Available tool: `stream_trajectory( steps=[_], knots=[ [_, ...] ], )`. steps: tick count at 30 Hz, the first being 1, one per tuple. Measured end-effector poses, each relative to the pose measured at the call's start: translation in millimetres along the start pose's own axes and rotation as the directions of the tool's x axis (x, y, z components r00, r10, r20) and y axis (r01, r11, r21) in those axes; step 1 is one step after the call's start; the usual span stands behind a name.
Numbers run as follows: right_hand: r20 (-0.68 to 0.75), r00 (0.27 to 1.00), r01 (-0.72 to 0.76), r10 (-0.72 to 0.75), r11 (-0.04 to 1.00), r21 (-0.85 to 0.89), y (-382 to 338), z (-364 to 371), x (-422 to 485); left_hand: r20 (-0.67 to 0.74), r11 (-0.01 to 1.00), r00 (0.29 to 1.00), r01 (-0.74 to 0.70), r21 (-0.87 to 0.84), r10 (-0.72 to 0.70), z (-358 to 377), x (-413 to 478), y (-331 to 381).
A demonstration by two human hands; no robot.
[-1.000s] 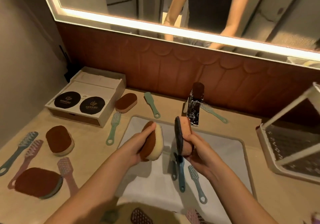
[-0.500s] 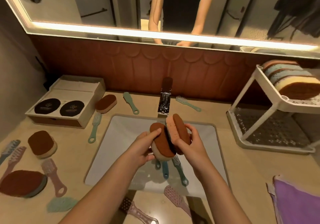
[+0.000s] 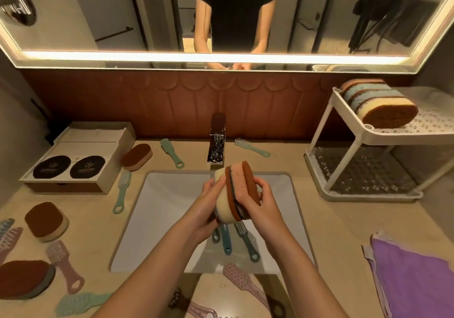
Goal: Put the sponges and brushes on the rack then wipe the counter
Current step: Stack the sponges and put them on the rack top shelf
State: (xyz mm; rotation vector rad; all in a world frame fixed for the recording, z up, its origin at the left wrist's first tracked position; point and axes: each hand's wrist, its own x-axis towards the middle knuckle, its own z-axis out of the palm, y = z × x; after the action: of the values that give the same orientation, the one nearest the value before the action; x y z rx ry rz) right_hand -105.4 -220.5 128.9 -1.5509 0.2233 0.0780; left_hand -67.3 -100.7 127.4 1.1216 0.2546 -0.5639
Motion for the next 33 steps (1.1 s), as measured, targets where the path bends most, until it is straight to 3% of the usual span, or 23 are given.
stream_trajectory(
  steps=[6, 11, 20, 28, 33],
  knots=[
    [-0.005, 1.0, -0.014, 0.014, 1.0, 0.013, 5, 8, -2, -0.074, 0.999, 0.997, -0.01, -0.053, 0.006, 0, 4, -3],
    [-0.015, 1.0, 0.0, -0.001, 1.0, -0.029, 6, 13, -4, -0.042, 0.982, 0.996, 0.07, -0.175, -0.079, 5, 1, -2],
    [-0.001, 0.999, 0.037, -0.037, 0.998, -0.055, 6, 15, -7, -0.011, 0.99, 0.996, 0.092, -0.104, -0.094, 8, -7, 3],
    [0.018, 1.0, -0.007, 0.008, 0.995, -0.096, 9, 18, 2, 0.04, 0.987, 0.989, 0.138, 0.082, -0.141, 6, -9, 13],
    [0.063, 0.996, -0.058, 0.069, 0.985, -0.163, 6, 11, 9, -0.006, 0.954, 0.999, 0.047, 0.296, -0.048, 1, -1, 22]
  ],
)
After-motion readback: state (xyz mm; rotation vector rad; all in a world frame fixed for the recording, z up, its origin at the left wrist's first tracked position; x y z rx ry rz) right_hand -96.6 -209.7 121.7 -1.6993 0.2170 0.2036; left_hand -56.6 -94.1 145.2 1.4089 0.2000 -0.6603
